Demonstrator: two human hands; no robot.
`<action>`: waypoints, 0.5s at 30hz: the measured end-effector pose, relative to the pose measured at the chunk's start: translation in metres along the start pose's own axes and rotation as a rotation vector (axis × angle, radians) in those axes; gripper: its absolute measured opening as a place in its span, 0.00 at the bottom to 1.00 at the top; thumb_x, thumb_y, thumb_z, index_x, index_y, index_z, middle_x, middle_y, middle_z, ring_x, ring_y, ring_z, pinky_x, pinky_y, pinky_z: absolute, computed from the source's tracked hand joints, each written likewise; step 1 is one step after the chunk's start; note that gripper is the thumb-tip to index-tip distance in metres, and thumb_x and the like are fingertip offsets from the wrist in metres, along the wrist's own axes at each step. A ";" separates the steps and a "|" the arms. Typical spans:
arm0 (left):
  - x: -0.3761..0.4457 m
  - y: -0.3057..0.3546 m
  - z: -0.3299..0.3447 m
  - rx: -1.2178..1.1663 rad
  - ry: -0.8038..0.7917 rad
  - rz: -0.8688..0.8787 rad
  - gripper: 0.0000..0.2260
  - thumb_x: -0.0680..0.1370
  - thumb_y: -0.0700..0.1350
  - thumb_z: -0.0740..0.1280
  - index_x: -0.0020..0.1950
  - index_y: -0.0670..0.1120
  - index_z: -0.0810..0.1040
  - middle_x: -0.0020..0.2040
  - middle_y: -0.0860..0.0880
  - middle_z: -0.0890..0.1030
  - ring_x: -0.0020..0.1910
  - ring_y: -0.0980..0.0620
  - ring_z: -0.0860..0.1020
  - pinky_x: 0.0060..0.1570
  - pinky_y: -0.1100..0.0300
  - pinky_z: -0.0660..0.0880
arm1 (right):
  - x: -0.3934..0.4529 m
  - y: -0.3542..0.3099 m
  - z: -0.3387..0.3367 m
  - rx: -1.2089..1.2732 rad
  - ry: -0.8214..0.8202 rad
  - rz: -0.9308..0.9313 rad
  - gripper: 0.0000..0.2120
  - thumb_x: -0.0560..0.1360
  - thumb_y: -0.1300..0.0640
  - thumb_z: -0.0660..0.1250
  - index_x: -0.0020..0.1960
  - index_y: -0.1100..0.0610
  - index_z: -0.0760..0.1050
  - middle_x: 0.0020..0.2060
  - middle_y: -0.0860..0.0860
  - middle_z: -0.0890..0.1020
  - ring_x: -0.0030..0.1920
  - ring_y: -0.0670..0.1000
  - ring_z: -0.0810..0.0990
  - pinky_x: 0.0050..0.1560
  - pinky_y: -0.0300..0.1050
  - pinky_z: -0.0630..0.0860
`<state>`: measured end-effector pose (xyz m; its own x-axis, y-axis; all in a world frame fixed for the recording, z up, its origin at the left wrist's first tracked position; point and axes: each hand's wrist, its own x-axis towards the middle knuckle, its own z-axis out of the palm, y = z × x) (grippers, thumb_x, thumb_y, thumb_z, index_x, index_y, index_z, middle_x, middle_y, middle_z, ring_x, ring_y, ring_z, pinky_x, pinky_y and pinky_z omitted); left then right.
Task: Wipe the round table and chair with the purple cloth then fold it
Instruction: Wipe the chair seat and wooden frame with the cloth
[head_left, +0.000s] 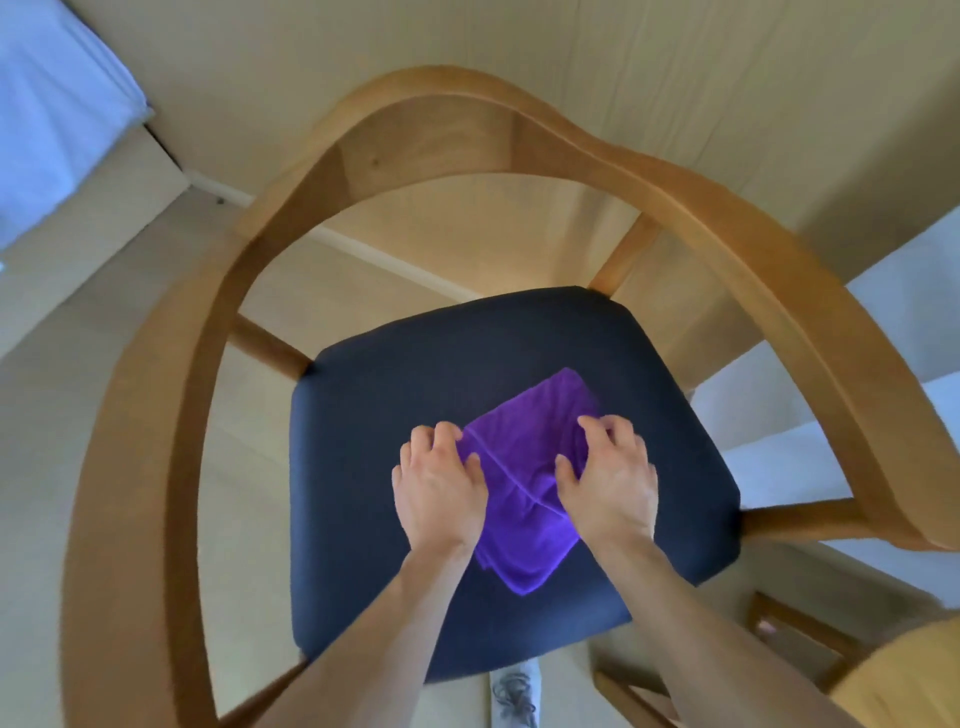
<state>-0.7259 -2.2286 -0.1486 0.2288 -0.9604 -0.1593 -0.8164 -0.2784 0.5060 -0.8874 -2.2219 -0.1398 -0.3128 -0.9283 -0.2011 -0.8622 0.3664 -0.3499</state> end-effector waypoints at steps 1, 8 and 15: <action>0.002 0.003 -0.002 -0.032 -0.056 -0.068 0.09 0.78 0.50 0.69 0.56 0.48 0.77 0.52 0.51 0.79 0.52 0.47 0.78 0.52 0.49 0.76 | -0.001 0.001 0.000 0.018 -0.019 -0.002 0.25 0.75 0.49 0.69 0.70 0.52 0.69 0.66 0.51 0.71 0.63 0.54 0.73 0.57 0.54 0.78; 0.004 0.035 0.010 0.026 -0.239 -0.229 0.12 0.78 0.55 0.69 0.50 0.47 0.74 0.44 0.52 0.81 0.47 0.47 0.82 0.48 0.52 0.78 | 0.005 0.000 -0.016 -0.074 -0.208 0.018 0.32 0.75 0.47 0.70 0.74 0.49 0.59 0.70 0.51 0.63 0.52 0.57 0.82 0.50 0.50 0.80; 0.022 0.022 -0.015 -0.035 -0.084 -0.220 0.05 0.76 0.43 0.65 0.50 0.48 0.70 0.46 0.52 0.78 0.45 0.46 0.78 0.46 0.49 0.77 | -0.006 -0.009 0.001 -0.210 0.005 -0.273 0.38 0.71 0.43 0.71 0.77 0.50 0.62 0.76 0.55 0.61 0.74 0.58 0.64 0.70 0.59 0.68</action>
<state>-0.7313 -2.2564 -0.1283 0.3529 -0.8725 -0.3378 -0.7328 -0.4823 0.4801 -0.8774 -2.2194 -0.1364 -0.0605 -0.9907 -0.1215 -0.9775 0.0835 -0.1939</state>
